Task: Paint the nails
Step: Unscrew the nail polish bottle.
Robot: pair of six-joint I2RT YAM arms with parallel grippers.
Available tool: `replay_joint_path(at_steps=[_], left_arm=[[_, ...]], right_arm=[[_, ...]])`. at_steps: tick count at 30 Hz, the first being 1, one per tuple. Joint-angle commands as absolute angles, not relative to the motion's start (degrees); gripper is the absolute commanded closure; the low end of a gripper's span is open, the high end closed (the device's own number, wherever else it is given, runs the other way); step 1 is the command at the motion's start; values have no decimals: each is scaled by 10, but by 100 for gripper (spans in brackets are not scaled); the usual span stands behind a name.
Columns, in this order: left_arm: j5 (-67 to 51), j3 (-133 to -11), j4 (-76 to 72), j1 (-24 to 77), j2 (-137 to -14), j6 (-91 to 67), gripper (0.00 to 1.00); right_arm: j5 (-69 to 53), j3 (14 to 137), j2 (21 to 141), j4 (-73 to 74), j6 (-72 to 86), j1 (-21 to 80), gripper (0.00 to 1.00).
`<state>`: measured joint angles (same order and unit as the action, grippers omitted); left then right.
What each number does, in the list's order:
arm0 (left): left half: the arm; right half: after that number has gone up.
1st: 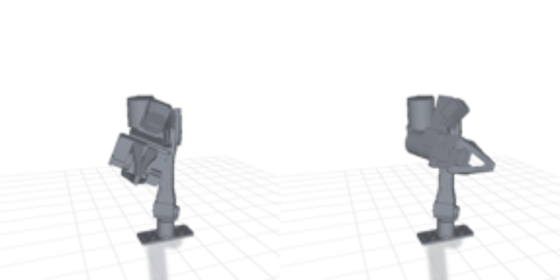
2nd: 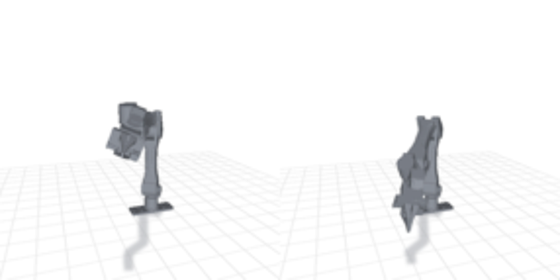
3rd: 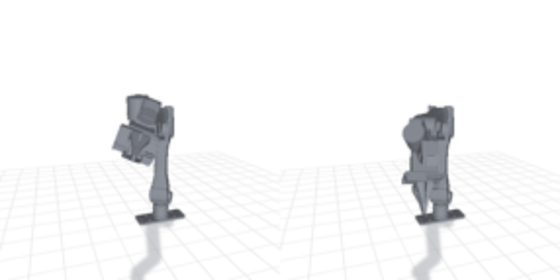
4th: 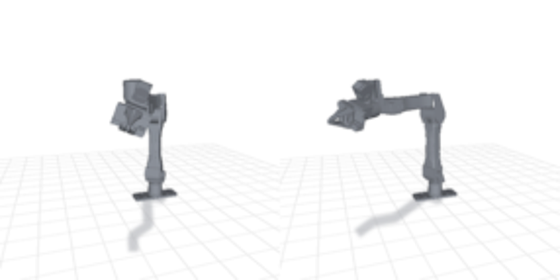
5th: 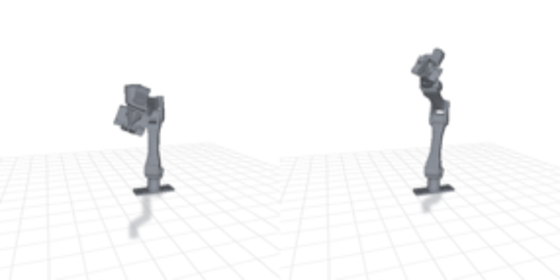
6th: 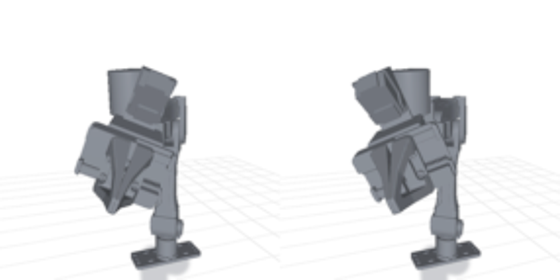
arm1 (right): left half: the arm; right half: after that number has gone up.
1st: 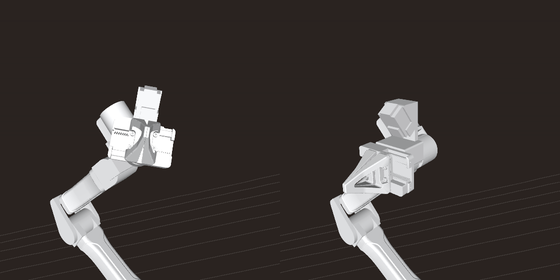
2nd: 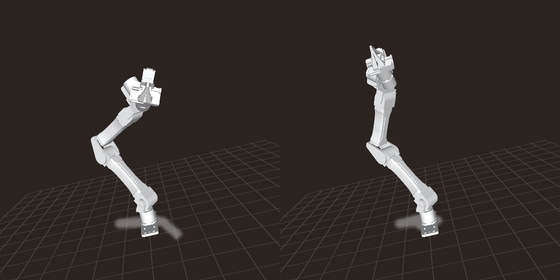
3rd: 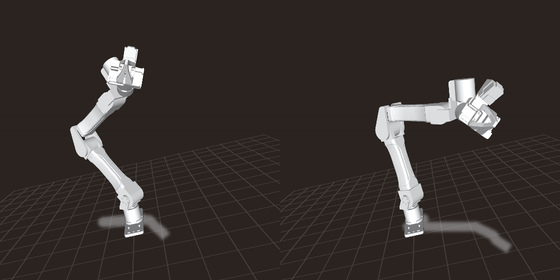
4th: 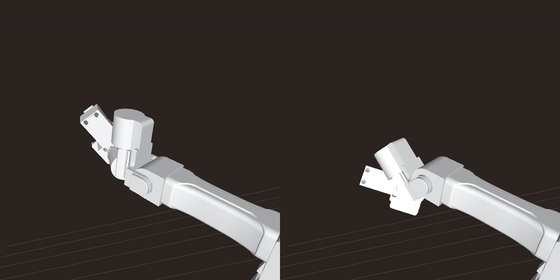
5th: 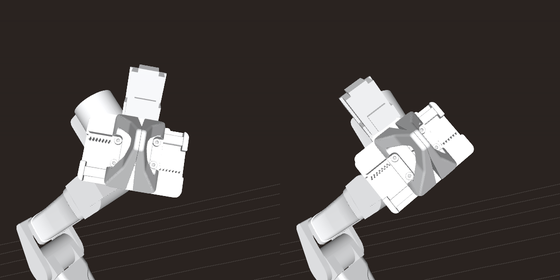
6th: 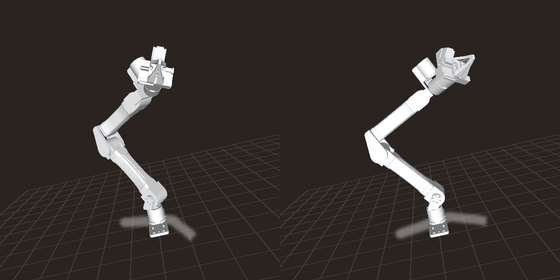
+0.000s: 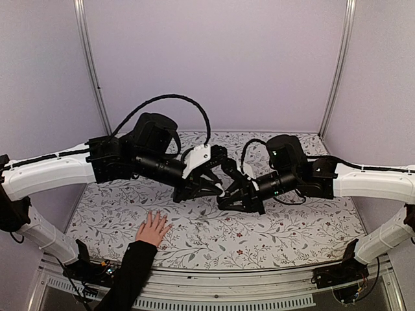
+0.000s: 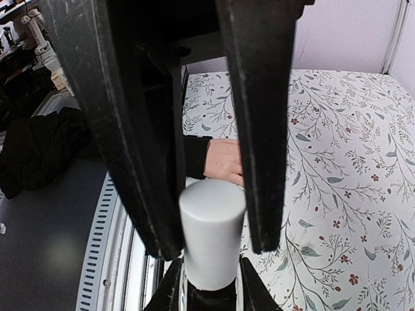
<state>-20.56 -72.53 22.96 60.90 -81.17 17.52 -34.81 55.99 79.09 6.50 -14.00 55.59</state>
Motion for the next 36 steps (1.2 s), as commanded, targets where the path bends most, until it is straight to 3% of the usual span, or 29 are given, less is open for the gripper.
replay_joint_path(at_steps=[1, 12, 36], left_arm=[[-205, -748, 253, 613, -823, 190, 80], [-206, -749, 245, 608, -808, 187, 99], [-213, -752, 244, 601, -800, 171, 100]], right_arm=[[-353, 577, 794, 65, -147, 562, 100], [-353, 574, 801, 63, -146, 562, 100], [-297, 569, 802, 68, -143, 562, 100]])
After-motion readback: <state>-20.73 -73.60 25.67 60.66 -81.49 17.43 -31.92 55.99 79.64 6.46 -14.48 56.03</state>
